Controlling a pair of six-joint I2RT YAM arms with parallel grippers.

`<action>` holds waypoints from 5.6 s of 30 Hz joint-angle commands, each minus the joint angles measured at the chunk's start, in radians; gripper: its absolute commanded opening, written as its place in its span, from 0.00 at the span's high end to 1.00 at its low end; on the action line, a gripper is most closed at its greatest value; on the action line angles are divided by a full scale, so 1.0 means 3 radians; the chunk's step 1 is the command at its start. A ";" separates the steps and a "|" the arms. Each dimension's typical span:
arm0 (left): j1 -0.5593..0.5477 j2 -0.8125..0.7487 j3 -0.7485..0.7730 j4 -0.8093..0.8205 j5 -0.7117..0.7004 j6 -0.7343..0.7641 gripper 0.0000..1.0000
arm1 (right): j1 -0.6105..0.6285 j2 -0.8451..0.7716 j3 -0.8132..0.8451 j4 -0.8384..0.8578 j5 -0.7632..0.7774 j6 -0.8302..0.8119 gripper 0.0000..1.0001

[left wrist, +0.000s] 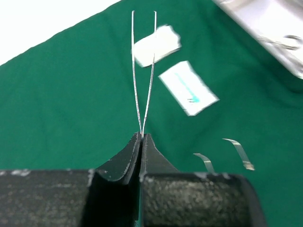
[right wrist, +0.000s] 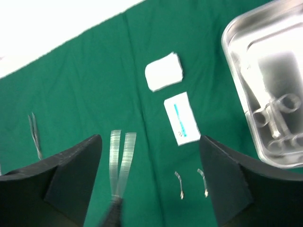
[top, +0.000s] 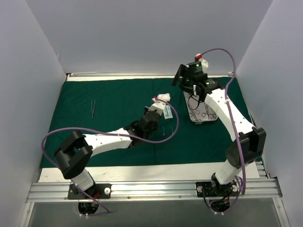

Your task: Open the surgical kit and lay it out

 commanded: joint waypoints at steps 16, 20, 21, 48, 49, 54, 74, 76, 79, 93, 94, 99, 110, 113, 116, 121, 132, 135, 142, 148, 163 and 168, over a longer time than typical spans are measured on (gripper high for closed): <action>0.2006 -0.1220 -0.0417 -0.1222 0.1067 -0.0474 0.98 | -0.0509 -0.1009 -0.1026 0.0680 -0.0276 -0.0620 0.00; 0.2532 -0.1118 -0.0366 -0.1289 0.1400 -0.0418 0.98 | -0.0514 -0.1065 -0.1206 0.0721 -0.0394 -0.0712 0.01; 0.2599 -0.1093 -0.0351 -0.1294 0.1466 -0.0367 0.98 | -0.0514 -0.1076 -0.1226 0.0726 -0.0389 -0.0733 0.01; 0.3183 -0.0044 0.0063 -0.1100 0.1876 -0.0177 0.94 | -0.0514 -0.1173 -0.1462 0.0859 -0.0343 -0.0825 0.03; 0.3188 -0.0014 0.0068 -0.1105 0.1876 -0.0193 0.94 | -0.0514 -0.1173 -0.1462 0.0859 -0.0343 -0.0825 0.04; 0.3198 0.0078 0.0109 -0.1100 0.1912 -0.0203 0.94 | -0.0514 -0.1147 -0.1462 0.0864 -0.0384 -0.0825 0.04; 0.3239 0.0314 0.0207 -0.1151 0.1825 -0.0239 0.89 | -0.0514 -0.1101 -0.1502 0.0864 -0.0455 -0.0820 0.04; 0.3239 0.0314 0.0201 -0.1151 0.1810 -0.0239 0.87 | -0.0514 -0.1101 -0.1508 0.0864 -0.0466 -0.0815 0.05; 0.3239 0.0319 0.0201 -0.1171 0.1779 -0.0239 0.83 | -0.0514 -0.1096 -0.1508 0.0864 -0.0476 -0.0809 0.05; 0.3239 0.0309 0.0202 -0.1238 0.1738 -0.0228 0.71 | -0.0514 -0.1122 -0.1528 0.0859 -0.0496 -0.0799 0.05; 0.3239 0.0309 0.0196 -0.1243 0.1743 -0.0229 0.66 | -0.0514 -0.1117 -0.1533 0.0859 -0.0501 -0.0794 0.05; 0.3229 0.0172 0.0252 -0.1350 0.1784 -0.0295 0.52 | -0.0514 -0.1132 -0.1528 0.0859 -0.0512 -0.0794 0.05; 0.3229 -0.0984 0.0426 -0.2019 0.1549 -0.0463 0.03 | -0.0555 -0.0907 -0.1365 0.0624 -0.0026 -0.0754 0.05; 0.3229 -0.1286 0.0386 -0.2214 0.1482 -0.0555 0.06 | -0.0616 -0.0775 -0.1288 0.0522 0.0152 -0.0692 0.08; 0.3224 -0.1562 0.0233 -0.2306 0.1421 -0.0703 0.06 | -0.0723 -0.0576 -0.1191 0.0389 0.0311 -0.0646 0.13; 0.3071 -0.1818 -0.0043 -0.2399 0.1100 -0.0837 0.06 | -0.0974 -0.0233 -0.1099 0.0358 0.0240 -0.0666 0.23; 0.2641 -0.1803 -0.0259 -0.2220 0.0787 -0.0617 0.04 | -0.1035 0.0478 -0.0976 0.0506 -0.0092 -0.1300 0.51; 0.2625 -0.1798 -0.0259 -0.2225 0.0782 -0.0607 0.04 | -0.1035 0.0581 -0.1022 0.0588 -0.0241 -0.1408 0.56; 0.2625 -0.1808 -0.0279 -0.2204 0.0766 -0.0571 0.03 | -0.1025 0.0724 -0.1134 0.0742 -0.0435 -0.1418 0.67; 0.2625 -0.1798 -0.0284 -0.2199 0.0761 -0.0566 0.03 | -0.0969 0.0918 -0.1042 0.0736 -0.0420 -0.1454 0.69; 0.2620 -0.1762 -0.0294 -0.2184 0.0792 -0.0535 0.03 | -0.0999 0.1251 -0.0761 0.0675 0.0066 -0.1249 0.97; 0.2625 -0.1752 -0.0289 -0.2179 0.0797 -0.0535 0.03 | -0.1081 0.1322 -0.0649 0.0685 0.0066 -0.1111 1.00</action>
